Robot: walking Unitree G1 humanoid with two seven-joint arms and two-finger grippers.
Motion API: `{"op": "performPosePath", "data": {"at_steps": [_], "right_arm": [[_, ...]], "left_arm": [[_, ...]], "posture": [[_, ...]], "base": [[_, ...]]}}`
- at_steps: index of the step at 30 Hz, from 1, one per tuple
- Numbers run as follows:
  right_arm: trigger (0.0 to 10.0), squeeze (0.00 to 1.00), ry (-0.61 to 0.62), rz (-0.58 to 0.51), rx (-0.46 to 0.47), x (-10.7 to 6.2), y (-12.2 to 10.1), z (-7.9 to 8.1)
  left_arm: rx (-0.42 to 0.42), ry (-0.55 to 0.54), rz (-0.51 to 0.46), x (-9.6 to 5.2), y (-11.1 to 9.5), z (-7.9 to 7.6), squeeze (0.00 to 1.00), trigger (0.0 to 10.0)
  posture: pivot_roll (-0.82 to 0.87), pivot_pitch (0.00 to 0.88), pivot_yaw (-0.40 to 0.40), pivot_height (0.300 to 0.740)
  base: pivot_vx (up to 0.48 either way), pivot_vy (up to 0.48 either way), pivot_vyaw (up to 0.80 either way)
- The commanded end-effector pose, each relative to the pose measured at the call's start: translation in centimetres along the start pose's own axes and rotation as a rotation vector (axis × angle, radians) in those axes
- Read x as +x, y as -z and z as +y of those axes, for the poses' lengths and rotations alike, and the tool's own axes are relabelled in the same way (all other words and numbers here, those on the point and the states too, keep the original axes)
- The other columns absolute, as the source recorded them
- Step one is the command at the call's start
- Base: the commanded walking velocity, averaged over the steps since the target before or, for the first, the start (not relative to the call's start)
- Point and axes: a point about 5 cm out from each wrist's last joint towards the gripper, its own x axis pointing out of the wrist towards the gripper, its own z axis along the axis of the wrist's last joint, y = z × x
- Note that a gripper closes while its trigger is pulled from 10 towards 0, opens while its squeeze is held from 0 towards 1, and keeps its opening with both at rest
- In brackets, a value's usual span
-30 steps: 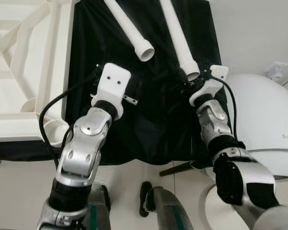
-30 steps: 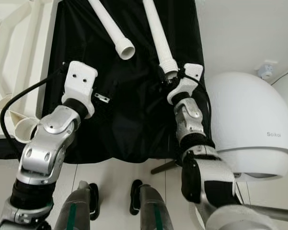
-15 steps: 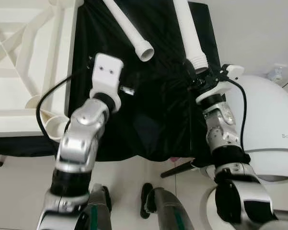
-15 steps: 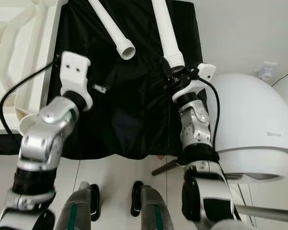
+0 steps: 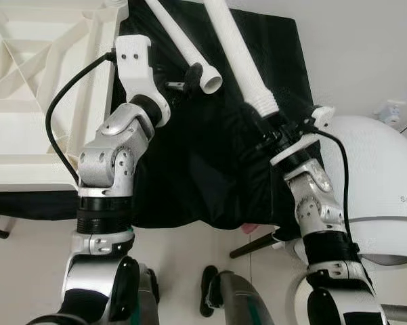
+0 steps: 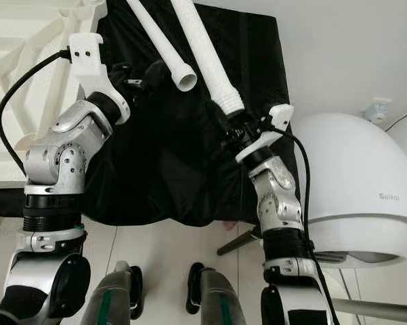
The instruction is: Building children table
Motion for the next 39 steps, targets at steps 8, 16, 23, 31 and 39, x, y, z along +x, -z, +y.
{"op": "performPosePath", "data": {"at_steps": [8, 16, 23, 31, 39], "right_arm": [[10.0, 0.00, -0.030, -0.006, 0.034, -1.0, -0.5, 1.2], [10.0, 0.00, -0.047, 0.013, 0.054, -1.5, -0.3, 2.0], [10.0, 0.00, -0.072, 0.019, 0.060, -1.5, -0.7, 2.5], [10.0, 0.00, -0.046, 0.011, 0.043, -1.4, -1.0, 2.4], [10.0, 0.00, -0.006, 0.014, 0.033, -1.6, -0.9, 1.9]], "left_arm": [[-0.204, 0.216, 0.022, 0.9, 0.2, -2.4, 0.00, 10.0], [-0.384, 0.365, 0.020, 1.5, -0.1, -5.2, 0.00, 10.0], [-0.415, 0.385, 0.032, 1.6, 0.1, -6.0, 0.00, 10.0], [-0.387, 0.355, 0.067, 1.5, 0.6, -5.5, 0.00, 10.0], [-0.359, 0.287, 0.095, 1.1, 1.3, -4.2, 0.00, 10.0]], "posture": [[0.05, 0.114, -0.029, 0.740], [0.04, 0.122, -0.025, 0.740], [0.04, 0.127, -0.029, 0.740], [0.04, 0.124, -0.027, 0.740], [0.04, 0.116, -0.030, 0.740]], "base": [[0.000, 0.000, 0.00], [0.000, 0.000, 0.00], [0.000, 0.000, 0.00], [0.000, 0.000, 0.00], [0.000, 0.000, 0.00]]}}
